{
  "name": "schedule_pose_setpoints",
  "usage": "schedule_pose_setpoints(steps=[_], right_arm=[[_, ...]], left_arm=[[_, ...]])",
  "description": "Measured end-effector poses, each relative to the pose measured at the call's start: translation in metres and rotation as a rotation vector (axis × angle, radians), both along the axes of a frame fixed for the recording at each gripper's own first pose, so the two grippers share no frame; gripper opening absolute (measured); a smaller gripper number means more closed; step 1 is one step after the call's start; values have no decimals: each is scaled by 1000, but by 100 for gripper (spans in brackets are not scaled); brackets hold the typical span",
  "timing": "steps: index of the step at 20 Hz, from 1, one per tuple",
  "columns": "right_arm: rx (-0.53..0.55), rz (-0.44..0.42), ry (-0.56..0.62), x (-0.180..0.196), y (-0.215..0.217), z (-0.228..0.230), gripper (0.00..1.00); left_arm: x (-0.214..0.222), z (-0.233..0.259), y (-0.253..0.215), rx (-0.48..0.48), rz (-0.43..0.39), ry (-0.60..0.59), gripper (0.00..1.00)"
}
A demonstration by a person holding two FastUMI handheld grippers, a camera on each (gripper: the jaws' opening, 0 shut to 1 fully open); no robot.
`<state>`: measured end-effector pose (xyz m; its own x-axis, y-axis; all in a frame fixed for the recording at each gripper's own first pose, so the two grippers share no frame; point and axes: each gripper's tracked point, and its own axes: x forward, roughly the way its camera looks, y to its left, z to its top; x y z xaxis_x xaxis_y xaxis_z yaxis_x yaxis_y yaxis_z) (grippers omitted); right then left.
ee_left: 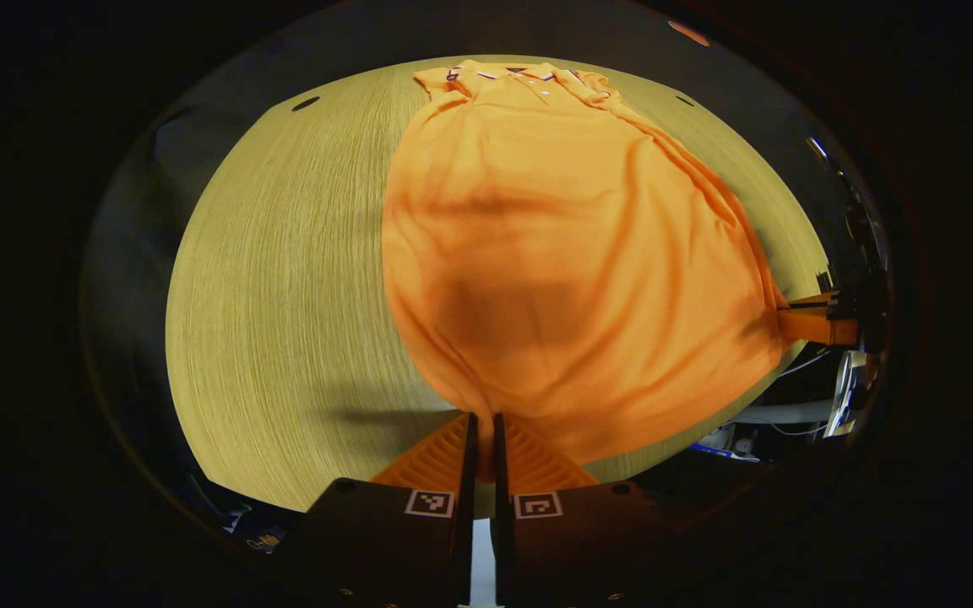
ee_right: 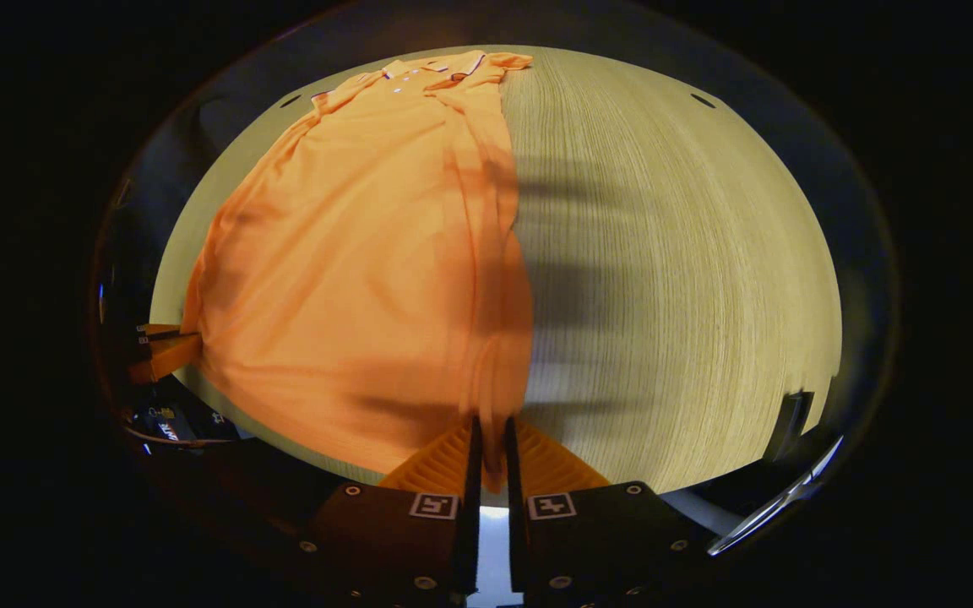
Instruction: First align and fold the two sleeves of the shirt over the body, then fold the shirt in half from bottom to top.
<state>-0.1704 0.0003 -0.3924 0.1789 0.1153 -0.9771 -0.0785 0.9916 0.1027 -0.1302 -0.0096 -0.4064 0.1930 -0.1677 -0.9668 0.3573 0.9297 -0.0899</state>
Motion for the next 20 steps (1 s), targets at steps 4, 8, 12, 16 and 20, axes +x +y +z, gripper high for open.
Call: schedule_pose_setpoints(steps=[4, 8, 12, 16, 20], right_arm=[[309, -234, 61, -6, 38, 4, 4], [387, -274, 2, 8, 44, 27, 4], [478, -339, -63, 47, 44, 48, 3], [569, -405, -107, 81, 38, 78, 3], [669, -473, -147, 119, 38, 103, 3]], left_arm=[[3, 0, -2, -46, 47, 9, 2], [23, 16, -6, -114, 99, 8, 2], [55, 38, -10, -157, 112, -25, 1], [89, 65, -21, -213, 92, -66, 1], [133, 91, -32, -291, 97, -115, 2]])
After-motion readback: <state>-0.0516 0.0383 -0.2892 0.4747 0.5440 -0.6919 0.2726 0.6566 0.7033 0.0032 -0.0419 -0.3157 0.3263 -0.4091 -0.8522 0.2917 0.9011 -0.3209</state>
